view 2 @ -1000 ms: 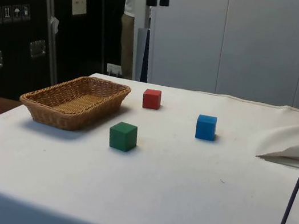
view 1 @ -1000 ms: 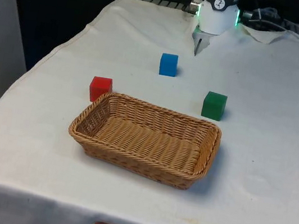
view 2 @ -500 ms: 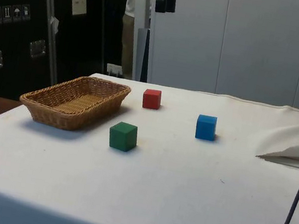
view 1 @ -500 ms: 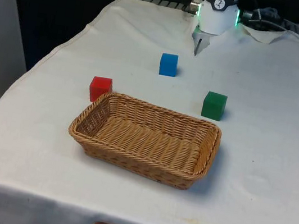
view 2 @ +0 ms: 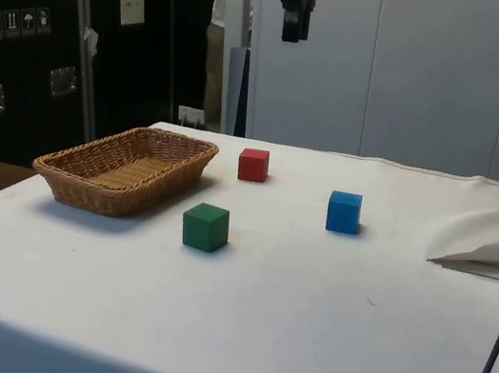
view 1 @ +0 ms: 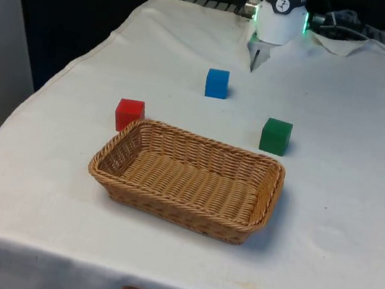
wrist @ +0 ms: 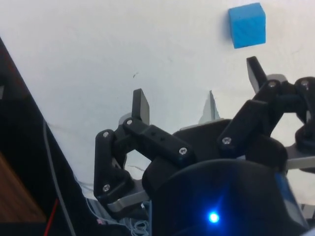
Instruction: Pick up the blue cube and place it into the basket.
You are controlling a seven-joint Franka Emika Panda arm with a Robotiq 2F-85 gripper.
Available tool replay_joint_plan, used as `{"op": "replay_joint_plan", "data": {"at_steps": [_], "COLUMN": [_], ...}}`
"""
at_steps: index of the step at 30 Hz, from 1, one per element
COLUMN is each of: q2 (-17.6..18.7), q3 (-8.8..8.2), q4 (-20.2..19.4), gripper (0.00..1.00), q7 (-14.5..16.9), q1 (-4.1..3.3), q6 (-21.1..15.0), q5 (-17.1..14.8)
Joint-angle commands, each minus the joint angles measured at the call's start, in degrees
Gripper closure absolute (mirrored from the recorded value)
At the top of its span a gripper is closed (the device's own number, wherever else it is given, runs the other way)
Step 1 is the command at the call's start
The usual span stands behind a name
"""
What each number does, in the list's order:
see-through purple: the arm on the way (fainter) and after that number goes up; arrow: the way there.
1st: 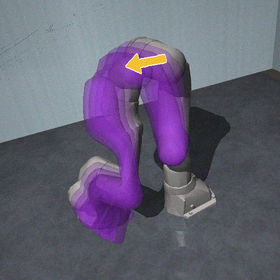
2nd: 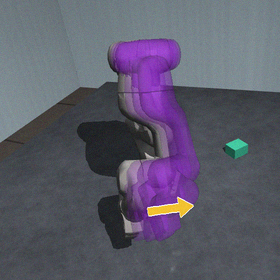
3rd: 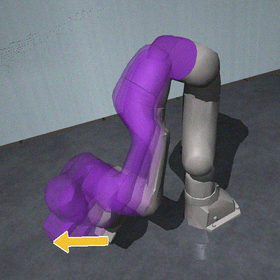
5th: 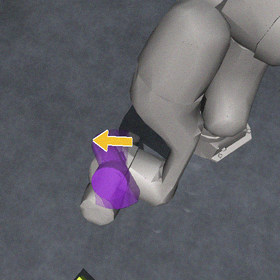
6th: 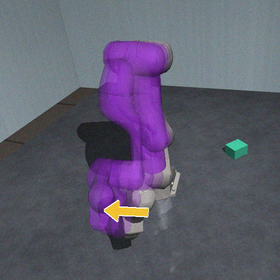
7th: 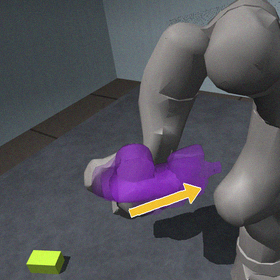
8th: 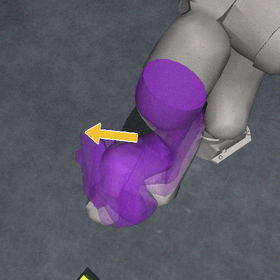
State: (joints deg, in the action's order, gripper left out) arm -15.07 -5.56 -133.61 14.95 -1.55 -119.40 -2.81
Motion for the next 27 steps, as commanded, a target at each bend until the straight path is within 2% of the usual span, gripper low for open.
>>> {"op": "replay_joint_plan", "data": {"at_steps": [1,3,4,11,12,13,21,22,23,27], "q2": [-0.63,-0.40,-0.92,-1.95,-1.60,-2.01,-2.81,-2.52,-2.64,-2.23], "q3": [-0.06,-0.23,-0.29,-1.03,-1.15,-1.09,-2.01,-2.12,-2.12,-2.81], "q4": [-1.03,-0.86,-1.89,-4.35,-3.90,-4.64,-6.76,-6.07,-6.93,-8.25], "gripper": [0.00,0.00,0.00,0.00,0.00,0.00,0.00,0.00,0.00,0.00], "q7": [0.34,0.52,0.80,1.78,1.83,1.78,1.43,1.83,1.38,1.55], "q1": [0.11,0.00,0.23,0.40,0.17,0.46,0.92,0.57,0.92,1.03], "q6": [-0.97,-0.40,-1.43,-2.64,-1.95,-2.75,-3.55,-2.52,-3.78,-5.56], "q5": [0.46,0.17,0.80,2.81,2.29,3.21,6.76,5.84,6.99,7.39]}}
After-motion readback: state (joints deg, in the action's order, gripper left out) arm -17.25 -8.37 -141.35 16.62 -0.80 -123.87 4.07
